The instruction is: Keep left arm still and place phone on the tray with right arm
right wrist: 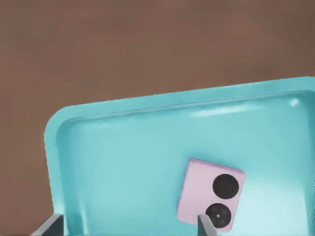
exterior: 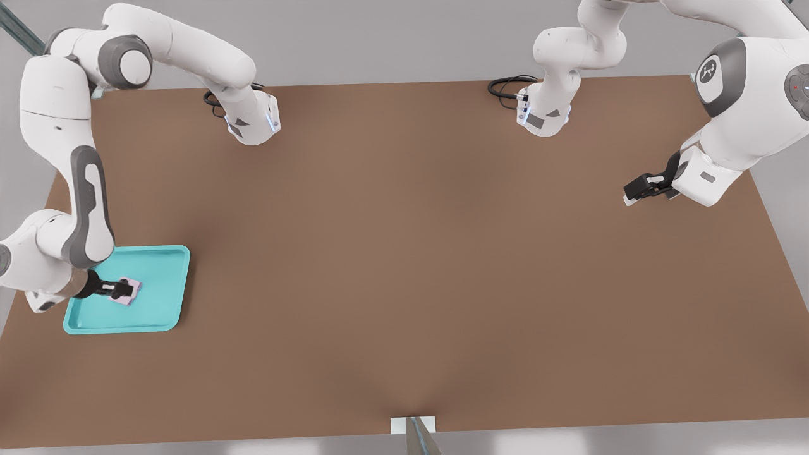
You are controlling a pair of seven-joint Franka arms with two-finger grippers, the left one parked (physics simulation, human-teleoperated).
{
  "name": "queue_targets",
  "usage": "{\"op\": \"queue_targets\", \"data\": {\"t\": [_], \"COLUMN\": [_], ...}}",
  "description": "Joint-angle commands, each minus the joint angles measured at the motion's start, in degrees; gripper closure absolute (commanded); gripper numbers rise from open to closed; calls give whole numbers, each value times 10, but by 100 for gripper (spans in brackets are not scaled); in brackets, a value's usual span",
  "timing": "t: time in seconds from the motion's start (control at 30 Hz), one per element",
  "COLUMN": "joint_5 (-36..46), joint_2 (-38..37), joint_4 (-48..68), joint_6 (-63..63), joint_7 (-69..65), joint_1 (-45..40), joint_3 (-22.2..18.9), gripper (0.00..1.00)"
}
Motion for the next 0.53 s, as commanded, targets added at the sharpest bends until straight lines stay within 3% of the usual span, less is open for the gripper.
{"op": "queue_targets", "data": {"t": [0.0, 0.1, 0.13, 0.2, 0.23, 0.3, 0.37, 0.5], "joint_5": [-11, -7, -7, -7, 1, 56, 64, 62], "joint_2": [-63, -137, -187, -202, -215, -228, -175, -173], "joint_4": [2, 3, 3, 18, 40, 47, 134, 135], "joint_6": [-90, -112, -141, -186, -232, -258, -323, -325], "joint_7": [20, 67, 103, 116, 119, 110, 110, 109], "joint_1": [45, 40, 43, 42, 61, 412, 410, 392], "joint_3": [27, 113, 128, 149, 134, -247, -247, -225], "gripper": [0, 0, 0, 0, 0, 0, 0, 0]}}
